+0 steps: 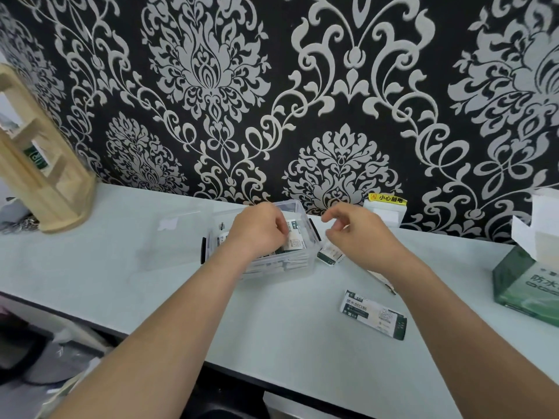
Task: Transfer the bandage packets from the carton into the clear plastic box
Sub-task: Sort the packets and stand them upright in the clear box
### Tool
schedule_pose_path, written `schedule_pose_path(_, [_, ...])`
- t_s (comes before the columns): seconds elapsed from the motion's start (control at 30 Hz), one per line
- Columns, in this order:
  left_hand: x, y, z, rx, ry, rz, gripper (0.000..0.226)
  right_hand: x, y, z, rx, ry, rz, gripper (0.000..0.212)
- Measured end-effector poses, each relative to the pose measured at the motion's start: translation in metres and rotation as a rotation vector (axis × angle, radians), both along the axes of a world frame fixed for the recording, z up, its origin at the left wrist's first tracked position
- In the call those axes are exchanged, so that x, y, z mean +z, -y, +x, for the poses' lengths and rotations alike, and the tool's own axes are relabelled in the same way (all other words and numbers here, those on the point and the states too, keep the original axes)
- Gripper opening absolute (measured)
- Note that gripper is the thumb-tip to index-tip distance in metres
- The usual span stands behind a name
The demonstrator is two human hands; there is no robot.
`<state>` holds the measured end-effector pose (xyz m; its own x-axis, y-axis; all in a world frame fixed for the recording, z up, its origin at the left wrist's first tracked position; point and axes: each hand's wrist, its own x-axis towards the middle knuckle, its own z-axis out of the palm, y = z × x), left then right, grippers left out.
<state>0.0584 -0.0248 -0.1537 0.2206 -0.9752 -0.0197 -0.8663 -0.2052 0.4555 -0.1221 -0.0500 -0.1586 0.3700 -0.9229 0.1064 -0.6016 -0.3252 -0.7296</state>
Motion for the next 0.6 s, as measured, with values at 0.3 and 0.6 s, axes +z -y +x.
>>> schedule_pose_path(0.3, [0.008, -0.011, -0.005, 0.078, -0.066, -0.132, 0.019, 0.006, -0.039, -0.054, 0.218, -0.824, 0.254, 0.058])
schedule_pose_path(0.6, [0.001, -0.049, -0.099, -0.267, -0.172, -0.097, 0.022, -0.011, -0.047, -0.058, 0.226, -0.768, 0.257, 0.047])
